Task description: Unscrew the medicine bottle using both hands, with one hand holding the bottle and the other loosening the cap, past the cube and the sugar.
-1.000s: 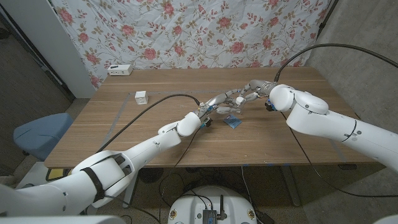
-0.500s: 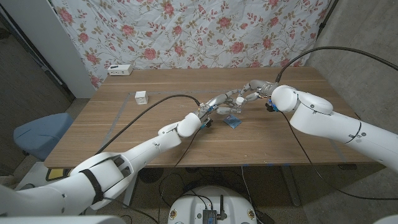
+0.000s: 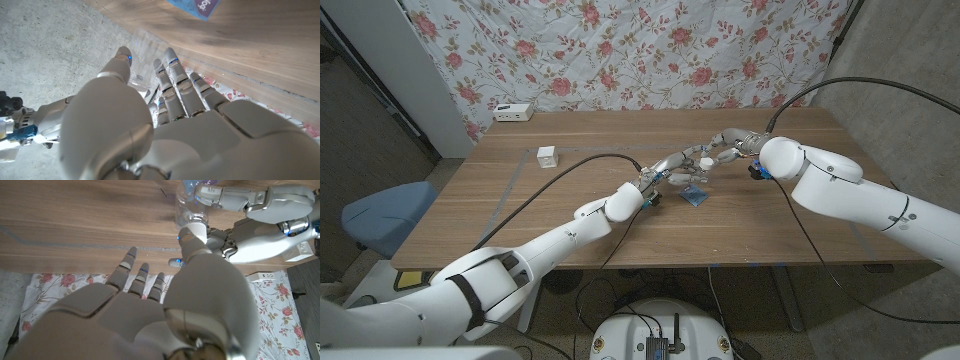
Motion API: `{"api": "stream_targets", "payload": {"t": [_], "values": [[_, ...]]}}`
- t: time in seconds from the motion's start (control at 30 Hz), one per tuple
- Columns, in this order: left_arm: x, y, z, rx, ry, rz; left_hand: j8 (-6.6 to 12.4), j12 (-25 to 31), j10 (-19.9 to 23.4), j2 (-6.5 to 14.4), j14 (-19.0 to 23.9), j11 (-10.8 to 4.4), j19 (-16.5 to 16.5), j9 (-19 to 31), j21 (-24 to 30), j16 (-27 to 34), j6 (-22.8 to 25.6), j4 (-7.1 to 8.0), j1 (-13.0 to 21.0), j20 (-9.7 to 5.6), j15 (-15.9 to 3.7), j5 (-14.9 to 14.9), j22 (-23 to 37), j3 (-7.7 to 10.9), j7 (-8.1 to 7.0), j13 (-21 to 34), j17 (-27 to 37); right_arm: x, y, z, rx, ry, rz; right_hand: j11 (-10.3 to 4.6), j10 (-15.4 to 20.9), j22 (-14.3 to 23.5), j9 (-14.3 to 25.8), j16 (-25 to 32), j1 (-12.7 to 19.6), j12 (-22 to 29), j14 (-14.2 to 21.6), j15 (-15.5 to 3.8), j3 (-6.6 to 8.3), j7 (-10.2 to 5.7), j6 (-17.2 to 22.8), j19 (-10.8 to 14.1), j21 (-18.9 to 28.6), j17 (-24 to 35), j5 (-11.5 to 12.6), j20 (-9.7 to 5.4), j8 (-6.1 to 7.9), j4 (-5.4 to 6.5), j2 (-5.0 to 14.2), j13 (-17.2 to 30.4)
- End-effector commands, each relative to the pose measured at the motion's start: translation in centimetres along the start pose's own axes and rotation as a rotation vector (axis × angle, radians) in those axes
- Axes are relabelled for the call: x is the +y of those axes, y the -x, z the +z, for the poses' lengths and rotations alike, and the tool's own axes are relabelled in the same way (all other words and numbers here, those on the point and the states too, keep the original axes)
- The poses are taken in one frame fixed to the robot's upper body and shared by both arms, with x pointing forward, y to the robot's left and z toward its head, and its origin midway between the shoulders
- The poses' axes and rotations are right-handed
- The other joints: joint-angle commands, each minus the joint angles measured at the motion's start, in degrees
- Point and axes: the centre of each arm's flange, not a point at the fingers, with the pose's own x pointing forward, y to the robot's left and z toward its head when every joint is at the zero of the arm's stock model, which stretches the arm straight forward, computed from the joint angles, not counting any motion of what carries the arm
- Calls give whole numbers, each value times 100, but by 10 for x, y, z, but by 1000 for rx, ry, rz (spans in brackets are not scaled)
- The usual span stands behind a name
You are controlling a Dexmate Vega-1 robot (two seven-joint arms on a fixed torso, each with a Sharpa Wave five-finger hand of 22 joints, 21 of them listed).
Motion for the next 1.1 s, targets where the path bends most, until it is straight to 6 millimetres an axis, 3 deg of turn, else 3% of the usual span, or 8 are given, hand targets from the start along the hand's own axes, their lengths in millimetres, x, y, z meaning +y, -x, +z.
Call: {"api": "stream_targets", "payload": {"t": [0.03, 0.27, 0.57, 0.77, 1.1], "values": [[0, 2, -1, 5, 3, 6, 32, 46, 300, 33, 57, -257, 64, 1, -12, -5, 12, 34, 12, -699, -478, 21, -1, 62, -23, 30, 9, -1, -3, -2, -13, -18, 26, -13, -7, 20, -10, -22, 96, -11, -45, -9, 76, 40, 25, -44, -7, 14, 60, 6, -27, -11, 2, 14], [1, 1, -2, 10, 5, 9, 35, 51, 315, 39, 52, -262, 62, 1, -13, -6, 25, 38, 4, -697, -477, 20, -1, 69, -60, 32, 10, -3, -5, -2, -15, -16, 34, 39, -76, 20, -27, -39, 199, -28, -111, 6, 115, 40, 42, -133, -29, 15, 75, 21, -63, -10, 21, 14], [3, -4, -4, 3, 2, 8, 34, 40, 293, 47, 54, -262, 59, 2, -14, -2, 26, 37, 1, -695, -481, 19, -1, 76, -57, 33, 12, -7, -5, -2, -13, -11, 33, 125, -180, 17, -59, -59, 276, -40, -191, 119, 91, 47, -116, -201, -29, 7, 56, 99, -192, 0, -86, 17], [4, -7, -4, -4, -2, 8, 36, 43, 302, 48, 63, -272, 64, 2, -12, 6, 34, 28, 10, -692, -496, 17, -1, 77, -76, 34, 17, -10, -4, -3, -17, -23, 38, 287, -271, 16, -90, -58, 210, -30, -262, 226, -24, 57, -570, -286, -26, 13, -3, 155, -437, 65, -253, 25], [6, -9, -4, -12, -6, 16, 39, 44, 309, 46, 63, -261, 69, 3, -10, 8, 48, 13, 28, -707, -505, 15, -1, 80, -86, 34, 18, -14, -3, -4, -16, -26, 36, 403, -393, 15, -85, -68, -13, -26, -333, 378, -209, 60, -958, -304, -3, 5, -85, 254, -557, 135, -523, 31]]}}
